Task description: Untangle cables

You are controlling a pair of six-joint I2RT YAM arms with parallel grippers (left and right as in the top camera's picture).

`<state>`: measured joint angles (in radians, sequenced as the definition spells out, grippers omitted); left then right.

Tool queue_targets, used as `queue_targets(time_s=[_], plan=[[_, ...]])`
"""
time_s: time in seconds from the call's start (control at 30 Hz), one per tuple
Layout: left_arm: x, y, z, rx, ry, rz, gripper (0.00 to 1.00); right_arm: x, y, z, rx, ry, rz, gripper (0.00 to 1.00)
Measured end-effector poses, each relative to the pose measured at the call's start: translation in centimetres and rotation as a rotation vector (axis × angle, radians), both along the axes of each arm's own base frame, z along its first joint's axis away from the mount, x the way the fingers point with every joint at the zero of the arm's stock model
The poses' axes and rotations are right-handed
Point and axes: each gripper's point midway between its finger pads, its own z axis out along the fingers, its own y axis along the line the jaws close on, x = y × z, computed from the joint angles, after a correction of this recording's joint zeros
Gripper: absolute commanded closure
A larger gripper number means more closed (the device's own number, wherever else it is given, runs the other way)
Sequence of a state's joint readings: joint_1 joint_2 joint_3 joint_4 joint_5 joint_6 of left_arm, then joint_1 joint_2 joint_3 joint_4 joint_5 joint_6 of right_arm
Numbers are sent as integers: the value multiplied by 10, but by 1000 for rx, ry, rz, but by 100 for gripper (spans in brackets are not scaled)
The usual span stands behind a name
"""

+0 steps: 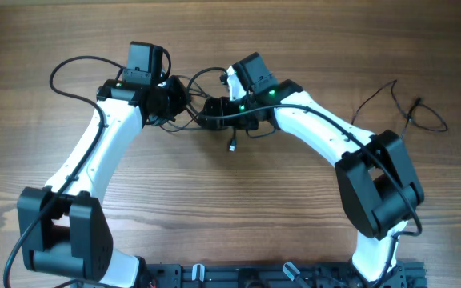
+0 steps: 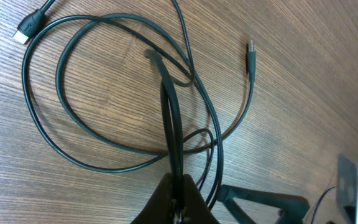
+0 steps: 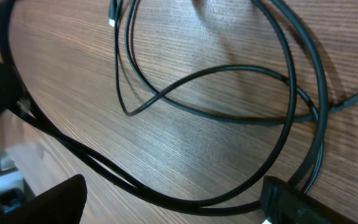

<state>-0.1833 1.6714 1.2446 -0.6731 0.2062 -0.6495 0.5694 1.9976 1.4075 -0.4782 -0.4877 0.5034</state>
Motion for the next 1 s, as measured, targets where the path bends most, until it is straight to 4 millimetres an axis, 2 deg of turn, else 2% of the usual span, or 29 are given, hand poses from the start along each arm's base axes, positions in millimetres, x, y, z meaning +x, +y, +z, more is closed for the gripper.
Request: queue_targets(time_s=[0.1,0.2,0.23,0.43,0.57,0.67,0.73,0.8,1.0], plan=[[-3,0,-2,-10,25,26,96,0,1,-7,-44,-17,-12,26],[-5,-1,-2,-28,38,46,96,-3,1,-27,-91,14,-43,34],[-5,-1,-2,-33,43,54,96,-3,0,-37,-107,32,-55,34],[-7,-2,-2,-51,59,77,96,-5,-2,-57,-133,77,-83,29],[-7,-2,-2,-53,61,84,96,-3,-2,-57,-133,78,-94,29],[-6,5,-4,-18,59,112,96,-4,-2,-57,-134,79,-94,28],[-7,10,-6,-1,69,142,96,-4,-2,-57,-134,79,-94,19],[-7,13,-7,10,71,163,96,-4,0,-55,-128,78,-85,17],[-6,20,-8,38,70,209,96,-16,-1,-49,-95,81,63,15]])
